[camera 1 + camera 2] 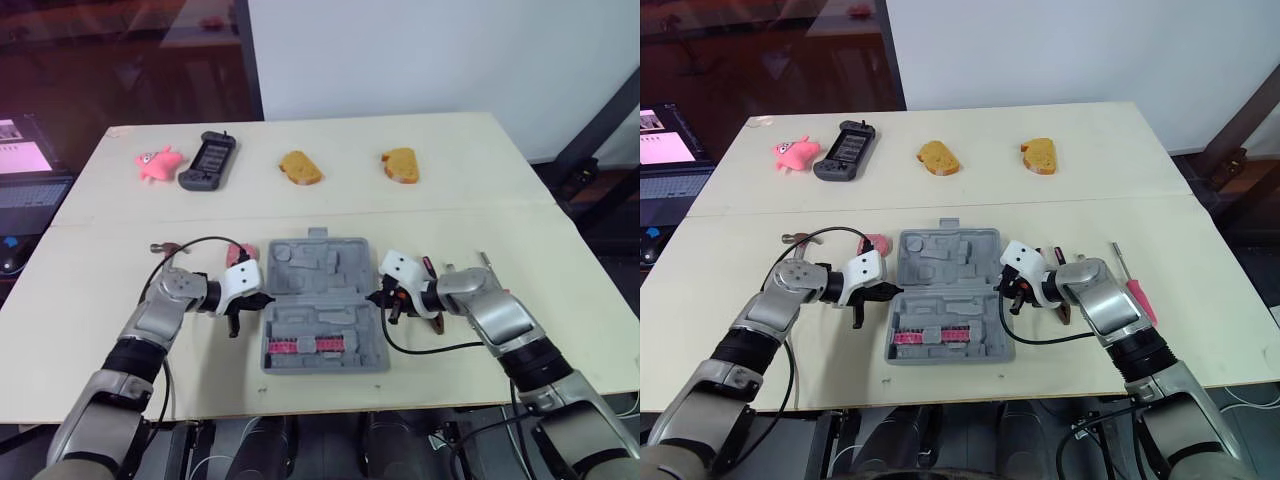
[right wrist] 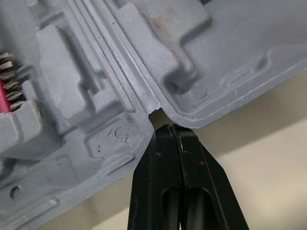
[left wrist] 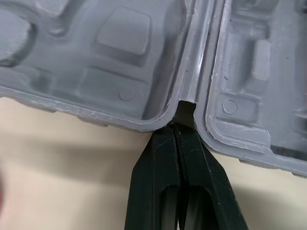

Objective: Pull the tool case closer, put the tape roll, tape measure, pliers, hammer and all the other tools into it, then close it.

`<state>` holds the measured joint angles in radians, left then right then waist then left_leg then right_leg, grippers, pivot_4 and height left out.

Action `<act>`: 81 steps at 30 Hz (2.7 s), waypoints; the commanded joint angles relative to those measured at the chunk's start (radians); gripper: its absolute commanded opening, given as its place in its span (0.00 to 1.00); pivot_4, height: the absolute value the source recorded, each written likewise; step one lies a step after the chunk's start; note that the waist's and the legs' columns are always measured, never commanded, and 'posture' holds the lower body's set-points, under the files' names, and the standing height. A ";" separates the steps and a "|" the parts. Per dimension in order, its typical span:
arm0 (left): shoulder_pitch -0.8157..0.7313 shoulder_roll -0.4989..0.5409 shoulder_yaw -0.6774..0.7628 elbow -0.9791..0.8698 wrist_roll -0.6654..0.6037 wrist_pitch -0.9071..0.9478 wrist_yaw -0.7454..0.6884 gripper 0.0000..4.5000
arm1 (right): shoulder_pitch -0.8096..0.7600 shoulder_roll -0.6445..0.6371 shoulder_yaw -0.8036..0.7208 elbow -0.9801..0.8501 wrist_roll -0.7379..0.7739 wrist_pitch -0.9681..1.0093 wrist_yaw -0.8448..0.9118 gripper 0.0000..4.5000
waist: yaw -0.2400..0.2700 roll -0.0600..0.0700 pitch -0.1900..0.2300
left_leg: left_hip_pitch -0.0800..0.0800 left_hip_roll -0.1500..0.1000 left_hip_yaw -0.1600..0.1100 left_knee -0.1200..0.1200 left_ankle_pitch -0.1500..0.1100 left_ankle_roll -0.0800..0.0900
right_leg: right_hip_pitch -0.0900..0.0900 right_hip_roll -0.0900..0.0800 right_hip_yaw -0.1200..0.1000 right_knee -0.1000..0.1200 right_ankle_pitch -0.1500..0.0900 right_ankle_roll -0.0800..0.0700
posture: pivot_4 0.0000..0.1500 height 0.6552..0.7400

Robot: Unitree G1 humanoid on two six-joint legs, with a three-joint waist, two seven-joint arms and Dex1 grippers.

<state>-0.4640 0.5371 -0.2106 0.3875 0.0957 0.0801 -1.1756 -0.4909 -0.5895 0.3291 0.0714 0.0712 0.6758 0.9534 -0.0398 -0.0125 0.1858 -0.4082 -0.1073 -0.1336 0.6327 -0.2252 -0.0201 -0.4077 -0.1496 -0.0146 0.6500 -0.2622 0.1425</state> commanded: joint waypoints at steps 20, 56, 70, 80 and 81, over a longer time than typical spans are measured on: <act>0.140 0.047 -0.029 -0.258 -0.042 0.150 0.029 0.00 | 0.093 -0.003 0.005 -0.229 0.062 0.119 0.028 0.00 | 0.002 0.000 0.000 | 0.000 0.000 0.000 0.000 0.000 0.000 | 0.000 0.000 0.000 0.000 0.000 0.000 | 1.00 1.00; 0.307 0.127 -0.075 -0.503 -0.095 0.311 0.022 0.00 | 0.193 -0.071 0.022 -0.365 0.129 0.242 0.033 0.00 | 0.028 0.000 0.000 | 0.001 0.001 0.000 -0.001 0.000 0.000 | 0.000 0.000 0.000 -0.001 0.000 0.000 | 1.00 1.00; 0.344 0.149 -0.095 -0.533 -0.103 0.342 0.009 0.00 | 0.211 -0.085 0.014 -0.400 0.160 0.283 0.017 0.00 | 0.027 0.001 -0.001 | 0.001 0.001 0.000 -0.001 0.000 0.000 | 0.001 0.000 0.000 -0.002 0.000 0.000 | 1.00 1.00; 0.357 0.170 -0.106 -0.541 -0.113 0.356 0.020 0.00 | 0.229 -0.091 0.017 -0.429 0.190 0.311 0.006 0.00 | 0.028 0.001 -0.001 | 0.001 0.001 0.000 -0.001 0.000 0.000 | 0.001 0.000 0.000 -0.002 0.000 0.000 | 1.00 1.00; 0.356 0.169 -0.107 -0.539 -0.112 0.356 0.021 0.00 | 0.230 -0.090 0.017 -0.430 0.192 0.314 0.005 0.00 | 0.028 0.001 -0.001 | 0.001 0.001 0.000 -0.001 0.000 0.000 | 0.001 0.000 0.000 -0.002 0.000 0.000 | 1.00 1.00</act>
<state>-0.1301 0.7076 -0.2602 -0.1513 -0.0130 0.4267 -1.1458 -0.2640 -0.6893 0.3311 -0.3050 0.2207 0.9932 0.9492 -0.0114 -0.0118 0.1852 -0.4074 -0.1065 -0.1334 0.6312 -0.2256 -0.0204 -0.4070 -0.1498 -0.0143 0.6477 -0.2624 0.1422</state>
